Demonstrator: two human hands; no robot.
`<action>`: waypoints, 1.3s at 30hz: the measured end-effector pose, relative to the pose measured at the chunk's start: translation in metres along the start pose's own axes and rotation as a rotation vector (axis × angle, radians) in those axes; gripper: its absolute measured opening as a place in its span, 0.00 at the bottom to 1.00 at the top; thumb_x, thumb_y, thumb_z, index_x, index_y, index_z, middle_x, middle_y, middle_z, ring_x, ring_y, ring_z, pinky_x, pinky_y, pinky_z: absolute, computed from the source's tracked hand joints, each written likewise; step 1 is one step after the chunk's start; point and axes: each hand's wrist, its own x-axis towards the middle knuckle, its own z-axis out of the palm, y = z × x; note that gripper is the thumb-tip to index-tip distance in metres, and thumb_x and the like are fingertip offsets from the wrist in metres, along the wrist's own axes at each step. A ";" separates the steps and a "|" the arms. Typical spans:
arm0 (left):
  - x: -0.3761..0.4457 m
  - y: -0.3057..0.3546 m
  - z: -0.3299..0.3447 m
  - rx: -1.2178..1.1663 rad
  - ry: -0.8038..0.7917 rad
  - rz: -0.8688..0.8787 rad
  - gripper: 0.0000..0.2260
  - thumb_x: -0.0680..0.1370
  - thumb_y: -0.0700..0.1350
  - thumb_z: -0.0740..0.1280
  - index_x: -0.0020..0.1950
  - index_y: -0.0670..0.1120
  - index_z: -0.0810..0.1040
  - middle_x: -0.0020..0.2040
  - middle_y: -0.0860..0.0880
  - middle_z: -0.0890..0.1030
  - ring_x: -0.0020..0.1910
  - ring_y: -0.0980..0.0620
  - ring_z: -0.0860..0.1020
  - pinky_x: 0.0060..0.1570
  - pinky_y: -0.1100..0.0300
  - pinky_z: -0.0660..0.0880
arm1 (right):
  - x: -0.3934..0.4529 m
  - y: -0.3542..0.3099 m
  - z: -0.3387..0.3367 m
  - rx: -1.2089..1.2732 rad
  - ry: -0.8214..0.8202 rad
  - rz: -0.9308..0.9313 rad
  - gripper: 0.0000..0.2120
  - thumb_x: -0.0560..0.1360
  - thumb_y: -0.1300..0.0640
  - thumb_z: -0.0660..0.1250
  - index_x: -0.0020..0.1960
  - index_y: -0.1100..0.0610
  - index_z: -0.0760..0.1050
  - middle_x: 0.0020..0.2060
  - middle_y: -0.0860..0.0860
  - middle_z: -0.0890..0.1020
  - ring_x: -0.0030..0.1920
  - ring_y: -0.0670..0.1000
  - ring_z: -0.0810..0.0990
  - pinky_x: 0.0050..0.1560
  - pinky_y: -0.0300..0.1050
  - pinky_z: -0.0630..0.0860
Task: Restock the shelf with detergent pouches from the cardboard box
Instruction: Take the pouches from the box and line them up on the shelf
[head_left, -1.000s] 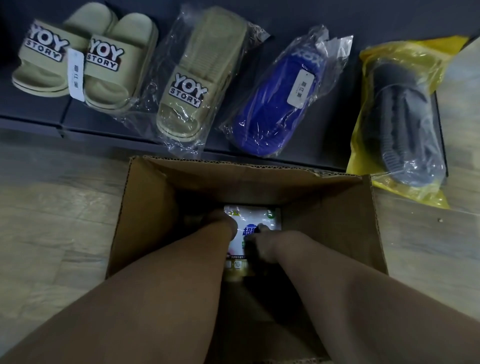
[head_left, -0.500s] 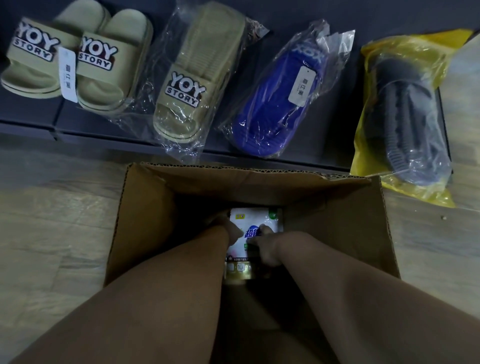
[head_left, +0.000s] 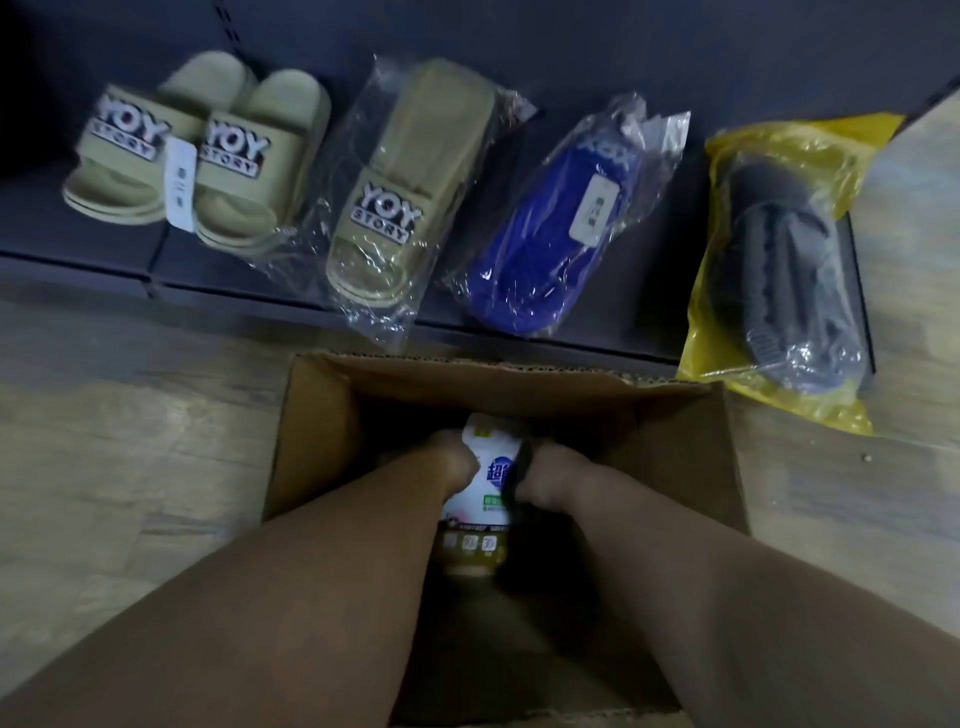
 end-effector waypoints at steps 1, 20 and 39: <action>-0.008 0.000 -0.007 -0.024 0.014 0.010 0.18 0.81 0.42 0.62 0.70 0.40 0.73 0.67 0.41 0.77 0.66 0.41 0.76 0.63 0.53 0.72 | -0.007 0.002 -0.005 0.043 0.004 0.006 0.25 0.82 0.57 0.62 0.78 0.60 0.63 0.76 0.58 0.69 0.74 0.57 0.69 0.71 0.43 0.65; -0.187 0.017 -0.087 -0.830 0.100 0.304 0.08 0.75 0.39 0.74 0.53 0.41 0.85 0.47 0.42 0.87 0.50 0.40 0.85 0.56 0.42 0.80 | -0.128 0.013 -0.039 1.366 0.077 -0.276 0.12 0.77 0.67 0.69 0.59 0.58 0.79 0.49 0.56 0.88 0.48 0.54 0.87 0.49 0.44 0.81; -0.317 0.146 -0.230 -0.993 0.219 0.944 0.13 0.67 0.43 0.74 0.51 0.43 0.84 0.50 0.40 0.87 0.51 0.39 0.85 0.55 0.38 0.79 | -0.251 -0.024 -0.219 1.210 0.497 -0.809 0.19 0.76 0.69 0.68 0.64 0.56 0.77 0.54 0.55 0.87 0.54 0.56 0.87 0.58 0.57 0.81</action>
